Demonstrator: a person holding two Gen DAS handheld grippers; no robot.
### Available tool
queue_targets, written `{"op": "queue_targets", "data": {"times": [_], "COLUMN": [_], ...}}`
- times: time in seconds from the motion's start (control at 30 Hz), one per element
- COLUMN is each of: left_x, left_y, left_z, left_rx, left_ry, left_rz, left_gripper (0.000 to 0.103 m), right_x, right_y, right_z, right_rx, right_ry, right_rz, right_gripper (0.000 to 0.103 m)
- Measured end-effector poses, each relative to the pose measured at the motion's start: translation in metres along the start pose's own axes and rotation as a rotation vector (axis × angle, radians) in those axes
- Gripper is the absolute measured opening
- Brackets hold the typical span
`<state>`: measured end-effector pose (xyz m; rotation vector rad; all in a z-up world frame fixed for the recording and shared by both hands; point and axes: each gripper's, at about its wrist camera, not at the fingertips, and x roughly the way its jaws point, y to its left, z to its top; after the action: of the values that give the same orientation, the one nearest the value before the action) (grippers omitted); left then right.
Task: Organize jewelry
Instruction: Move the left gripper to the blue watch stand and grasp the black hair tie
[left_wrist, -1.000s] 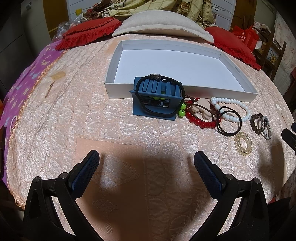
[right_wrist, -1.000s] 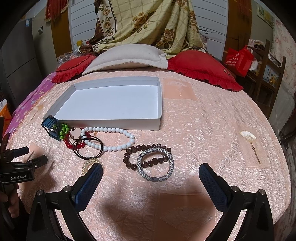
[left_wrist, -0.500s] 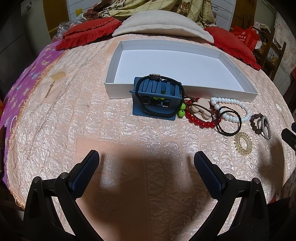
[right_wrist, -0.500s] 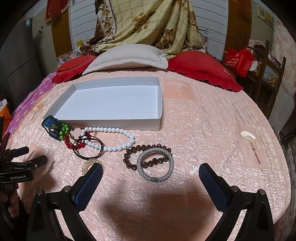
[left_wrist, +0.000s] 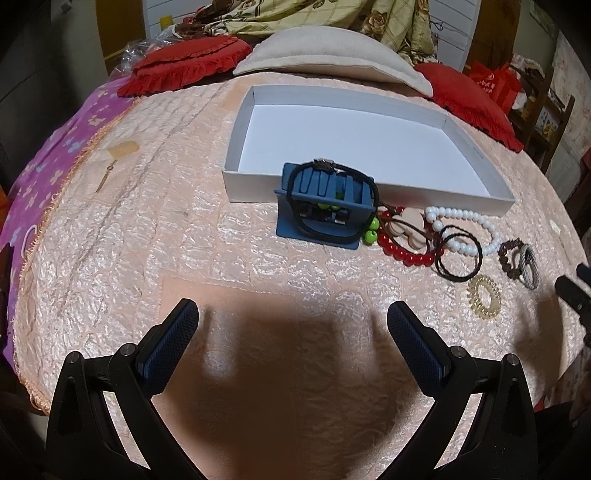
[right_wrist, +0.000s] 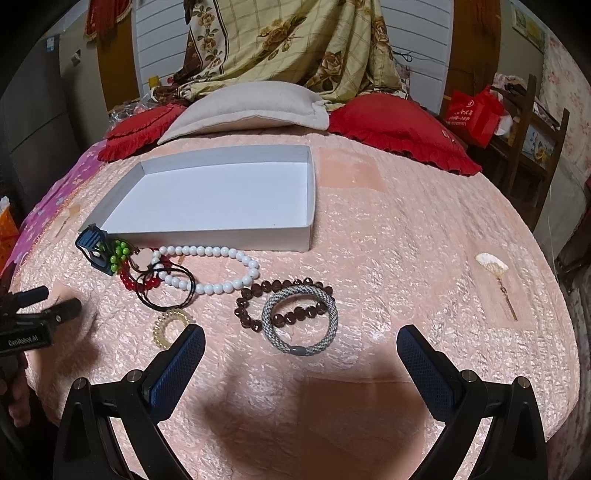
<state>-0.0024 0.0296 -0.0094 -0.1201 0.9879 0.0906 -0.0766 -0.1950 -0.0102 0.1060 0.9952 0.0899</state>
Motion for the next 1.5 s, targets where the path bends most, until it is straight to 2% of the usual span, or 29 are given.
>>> {"op": "queue_targets", "data": {"times": [0.13,0.27,0.33,0.6,0.7,0.77,0.83,0.93,1.0,1.1,1.2,1.33,1.43,1.5], "left_x": [-0.002,-0.004,-0.008,0.002,0.006,0.009,0.008,0.008,0.012,0.005,0.005,0.022,0.032,0.036], "left_y": [0.011,0.020,0.024,0.034,0.040,0.042,0.038,0.028,0.028,0.032,0.027,0.025,0.028,0.026], "left_z": [0.004,0.010,0.017,0.054,0.055,0.055,0.059,0.063,0.059,0.046,0.036,0.036,0.040,0.042], "left_rx": [-0.032,-0.055,-0.054,0.028,0.002,-0.025,-0.010,0.041,0.040,0.015,0.049,0.054,0.005,-0.006], "left_ry": [-0.010,-0.004,-0.010,-0.015,-0.039,-0.039,-0.060,-0.097,-0.079,-0.077,-0.062,-0.051,-0.041,-0.046], "left_rz": [-0.009,-0.037,-0.049,-0.052,-0.107,-0.163,-0.175,-0.153,-0.151,-0.196,-0.216,-0.194,-0.243,-0.245], "left_gripper": [0.102,0.102,0.102,0.102,0.085,0.065,0.057,0.057,0.054,0.053,0.053,0.051,0.037,0.030], "right_x": [0.001,0.004,0.006,0.008,0.013,0.015,0.016,0.017,0.017,0.016,0.016,0.017,0.017,0.017], "right_y": [-0.001,0.003,0.008,0.028,0.032,0.034,0.036,0.039,0.041,0.041,0.037,0.036,0.040,0.041], "right_z": [-0.002,-0.002,-0.001,0.004,0.004,0.003,0.004,0.005,0.006,0.005,0.005,0.006,0.007,0.006], "right_rx": [0.016,0.018,0.014,-0.009,-0.010,-0.010,-0.011,-0.015,-0.023,-0.030,-0.016,-0.004,-0.020,-0.024], "right_ry": [0.001,0.004,0.004,-0.012,0.003,0.012,0.016,0.018,0.017,0.017,0.016,0.017,0.016,0.017], "right_rz": [-0.001,0.038,0.058,0.090,0.073,0.066,0.063,0.066,0.065,0.059,0.055,0.053,0.054,0.053], "right_gripper": [0.103,0.103,0.099,0.095,0.095,0.095,0.095,0.095,0.095,0.095,0.095,0.095,0.095,0.095]}}
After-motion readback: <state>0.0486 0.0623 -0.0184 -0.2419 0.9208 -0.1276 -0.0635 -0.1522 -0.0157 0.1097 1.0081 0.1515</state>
